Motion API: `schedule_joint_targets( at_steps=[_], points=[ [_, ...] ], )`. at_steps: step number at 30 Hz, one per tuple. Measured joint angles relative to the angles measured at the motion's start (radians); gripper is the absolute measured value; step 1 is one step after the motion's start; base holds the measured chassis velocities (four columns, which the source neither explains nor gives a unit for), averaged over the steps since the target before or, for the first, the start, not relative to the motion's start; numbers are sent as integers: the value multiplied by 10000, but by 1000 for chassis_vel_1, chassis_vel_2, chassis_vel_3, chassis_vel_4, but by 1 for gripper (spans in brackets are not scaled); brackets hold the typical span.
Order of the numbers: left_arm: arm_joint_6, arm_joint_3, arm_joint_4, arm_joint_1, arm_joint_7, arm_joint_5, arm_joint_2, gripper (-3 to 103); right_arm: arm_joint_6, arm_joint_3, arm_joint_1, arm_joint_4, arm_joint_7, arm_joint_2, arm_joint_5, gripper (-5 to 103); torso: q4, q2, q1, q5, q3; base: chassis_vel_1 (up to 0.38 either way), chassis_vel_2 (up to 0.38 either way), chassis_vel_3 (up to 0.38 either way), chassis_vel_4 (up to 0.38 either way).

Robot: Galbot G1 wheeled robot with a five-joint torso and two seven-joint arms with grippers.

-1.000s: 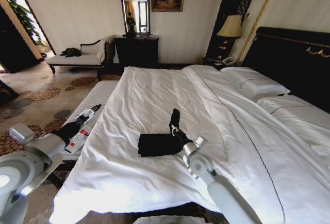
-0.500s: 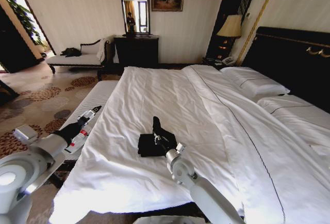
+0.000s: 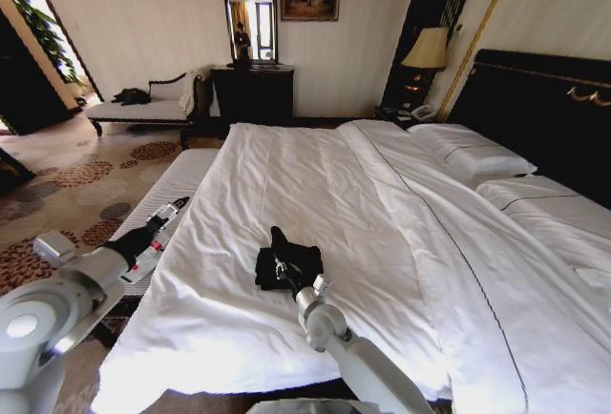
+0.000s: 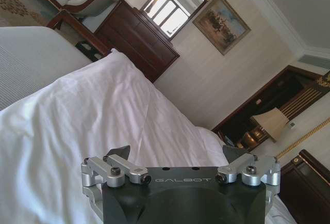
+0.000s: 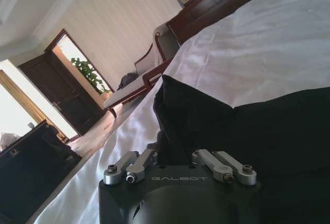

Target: Fold the clothes on the bed.

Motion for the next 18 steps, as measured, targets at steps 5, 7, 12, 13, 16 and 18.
schedule_joint_targets(
  at_steps=[5, 7, 12, 13, 16, 18],
  points=[
    [1, 5, -6, 14, 3, 34, -35, 100, 382, -249, -292, 206, -83, -120, -597, 36, -1, 0, 0, 1, 0, 0, 0, 0, 0],
    [7, -33, -26, 73, 4, 41, -60, 100, 947, -290, -376, 270, -392, -96, -967, 47, -1, 0, -1, 1, 0, 0, 0, 0, 0],
    [12, -151, -91, 196, 12, 60, -103, 100, 1689, 225, -29, 360, -1258, 126, -467, 69, 0, 0, 0, 0, 0, 0, 0, 0, 0],
    [12, -151, -91, 196, 12, 60, -103, 100, 1689, 225, -29, 360, -1258, 126, -467, 69, 0, 0, 0, 0, 0, 0, 0, 0, 0],
    [13, -201, -108, 239, 14, 63, -108, 100, 1601, 501, 297, 195, -1269, 240, 250, 79, 0, 0, 0, 0, 0, 0, 0, 0, 0],
    [13, -217, -128, 264, 16, 63, -113, 100, 1327, 485, 604, -108, -1005, 324, 894, 90, -1, 0, 0, 1, 0, 0, 0, 0, 0]
  ],
)
